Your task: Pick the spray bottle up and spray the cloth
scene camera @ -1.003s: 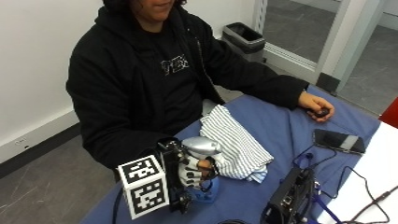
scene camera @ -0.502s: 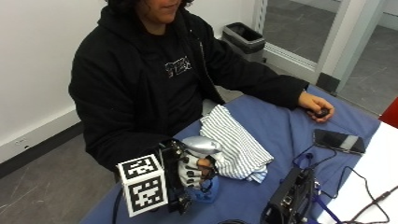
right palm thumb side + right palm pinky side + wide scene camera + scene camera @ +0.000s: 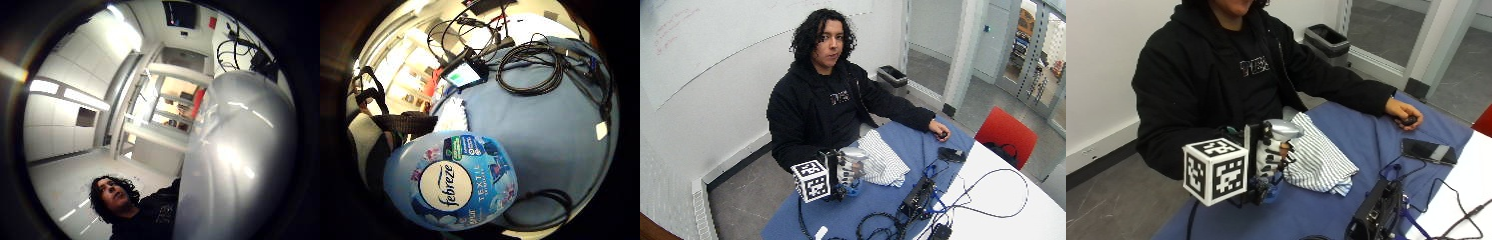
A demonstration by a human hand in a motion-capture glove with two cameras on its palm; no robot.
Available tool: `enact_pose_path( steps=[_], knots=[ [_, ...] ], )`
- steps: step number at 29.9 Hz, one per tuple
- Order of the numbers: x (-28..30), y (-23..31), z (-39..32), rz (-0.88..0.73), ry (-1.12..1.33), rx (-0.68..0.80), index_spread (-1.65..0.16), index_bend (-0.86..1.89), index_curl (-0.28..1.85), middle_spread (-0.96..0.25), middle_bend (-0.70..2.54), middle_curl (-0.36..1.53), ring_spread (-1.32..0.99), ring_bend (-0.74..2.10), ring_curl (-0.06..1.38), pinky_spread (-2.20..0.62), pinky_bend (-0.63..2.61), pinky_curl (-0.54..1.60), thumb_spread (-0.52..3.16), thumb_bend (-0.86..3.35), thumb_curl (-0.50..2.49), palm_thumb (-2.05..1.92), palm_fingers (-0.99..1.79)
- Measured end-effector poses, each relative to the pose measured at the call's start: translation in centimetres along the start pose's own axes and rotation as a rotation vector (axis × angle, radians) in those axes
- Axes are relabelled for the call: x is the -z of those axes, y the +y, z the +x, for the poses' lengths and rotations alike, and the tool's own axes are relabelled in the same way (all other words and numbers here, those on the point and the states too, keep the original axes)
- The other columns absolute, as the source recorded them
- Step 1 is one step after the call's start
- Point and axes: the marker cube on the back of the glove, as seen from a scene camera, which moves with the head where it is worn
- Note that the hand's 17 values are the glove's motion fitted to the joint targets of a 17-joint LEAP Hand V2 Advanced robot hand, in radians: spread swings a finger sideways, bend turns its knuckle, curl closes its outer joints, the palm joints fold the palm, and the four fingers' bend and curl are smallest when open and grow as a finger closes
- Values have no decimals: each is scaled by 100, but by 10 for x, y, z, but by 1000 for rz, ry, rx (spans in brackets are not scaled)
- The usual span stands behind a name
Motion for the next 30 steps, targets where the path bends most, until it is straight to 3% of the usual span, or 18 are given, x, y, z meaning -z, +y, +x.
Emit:
enact_pose_path(
  steps=[7,14,20,30],
  knots=[
    [-21,-23,-34,-210,172,-73,-27,39,58,-21,67,56,-23,73,51,-28,46,44,18,-2,71,99,136],
    [-30,-10,-44,-602,468,-179,-26,38,58,-21,67,57,-23,73,51,-27,47,45,18,-2,72,100,135],
    [-64,-35,-52,-718,603,-293,-26,38,59,-21,66,57,-23,74,52,-26,47,45,18,-2,73,101,133],
    [-83,-14,-44,-981,793,-421,-26,36,60,-20,66,57,-22,74,52,-26,47,45,22,-2,76,102,132]
  ],
)
